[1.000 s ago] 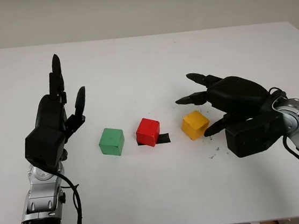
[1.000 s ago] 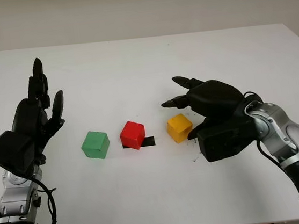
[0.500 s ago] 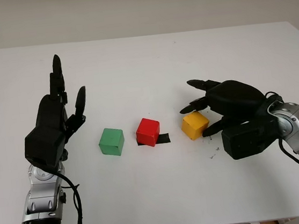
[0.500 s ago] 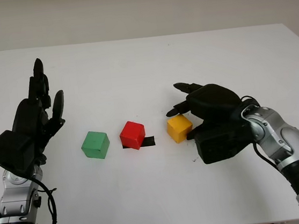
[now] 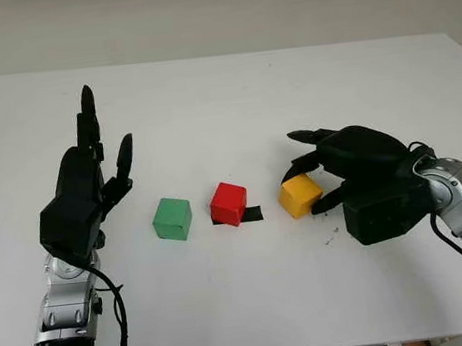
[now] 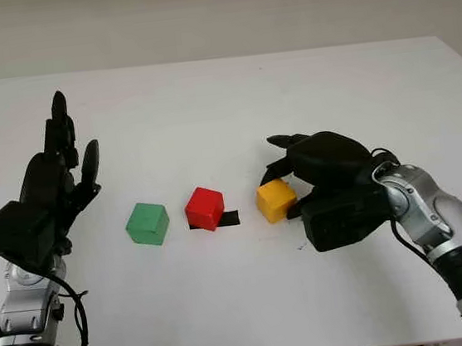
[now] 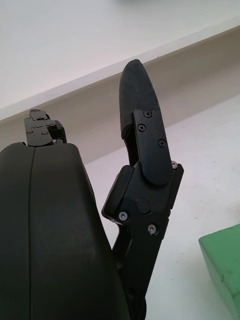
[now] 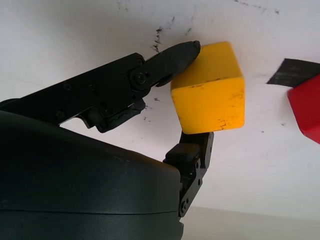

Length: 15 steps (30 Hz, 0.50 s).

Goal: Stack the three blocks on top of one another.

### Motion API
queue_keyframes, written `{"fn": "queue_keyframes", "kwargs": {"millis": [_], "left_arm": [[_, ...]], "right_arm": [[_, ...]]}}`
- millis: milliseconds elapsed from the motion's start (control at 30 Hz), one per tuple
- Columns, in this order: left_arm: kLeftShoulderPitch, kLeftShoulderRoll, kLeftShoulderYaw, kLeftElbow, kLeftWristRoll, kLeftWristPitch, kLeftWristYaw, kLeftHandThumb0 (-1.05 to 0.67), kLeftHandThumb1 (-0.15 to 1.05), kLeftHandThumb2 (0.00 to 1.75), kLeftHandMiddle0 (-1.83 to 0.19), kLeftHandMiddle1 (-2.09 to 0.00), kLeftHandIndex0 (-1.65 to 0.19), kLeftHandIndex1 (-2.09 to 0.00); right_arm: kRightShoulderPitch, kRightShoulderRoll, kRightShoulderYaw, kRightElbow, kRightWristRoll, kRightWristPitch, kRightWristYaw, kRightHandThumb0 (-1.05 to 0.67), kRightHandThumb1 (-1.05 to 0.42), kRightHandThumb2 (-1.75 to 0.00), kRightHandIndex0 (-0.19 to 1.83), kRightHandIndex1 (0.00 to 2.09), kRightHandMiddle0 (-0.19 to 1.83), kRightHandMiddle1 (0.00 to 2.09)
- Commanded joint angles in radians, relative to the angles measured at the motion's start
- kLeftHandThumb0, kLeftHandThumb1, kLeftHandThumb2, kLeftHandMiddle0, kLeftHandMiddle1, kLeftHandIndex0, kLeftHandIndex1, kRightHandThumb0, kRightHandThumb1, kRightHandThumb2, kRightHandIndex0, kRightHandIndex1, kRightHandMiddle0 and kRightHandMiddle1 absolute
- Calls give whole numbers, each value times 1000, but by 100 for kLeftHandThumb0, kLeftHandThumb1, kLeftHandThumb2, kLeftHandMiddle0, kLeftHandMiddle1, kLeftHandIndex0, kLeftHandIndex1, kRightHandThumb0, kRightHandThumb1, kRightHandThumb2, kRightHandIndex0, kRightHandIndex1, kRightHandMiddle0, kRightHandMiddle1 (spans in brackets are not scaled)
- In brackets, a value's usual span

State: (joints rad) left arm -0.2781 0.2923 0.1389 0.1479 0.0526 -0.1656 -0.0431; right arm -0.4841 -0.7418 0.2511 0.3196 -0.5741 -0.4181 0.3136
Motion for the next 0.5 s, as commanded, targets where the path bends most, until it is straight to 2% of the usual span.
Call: {"fn": "queue_keyframes", "kwargs": {"millis": [0,167,467], "left_arm": [[-3,-5,-2,-11,1,1,2,-84,105,59,16,-6,16,-6],[-5,-2,-7,-9,12,5,3,-81,105,58,16,-6,15,-6],[-7,2,-10,-6,9,15,-14,-74,105,55,17,-5,17,-5]], "right_arm": [[-23,14,-21,19,41,-23,-2,-37,-96,-6,21,6,45,117],[-35,67,-75,103,229,-86,19,-43,-98,-5,25,8,39,133],[-75,150,-165,193,479,-107,114,-47,-96,-5,30,8,40,138]]}}
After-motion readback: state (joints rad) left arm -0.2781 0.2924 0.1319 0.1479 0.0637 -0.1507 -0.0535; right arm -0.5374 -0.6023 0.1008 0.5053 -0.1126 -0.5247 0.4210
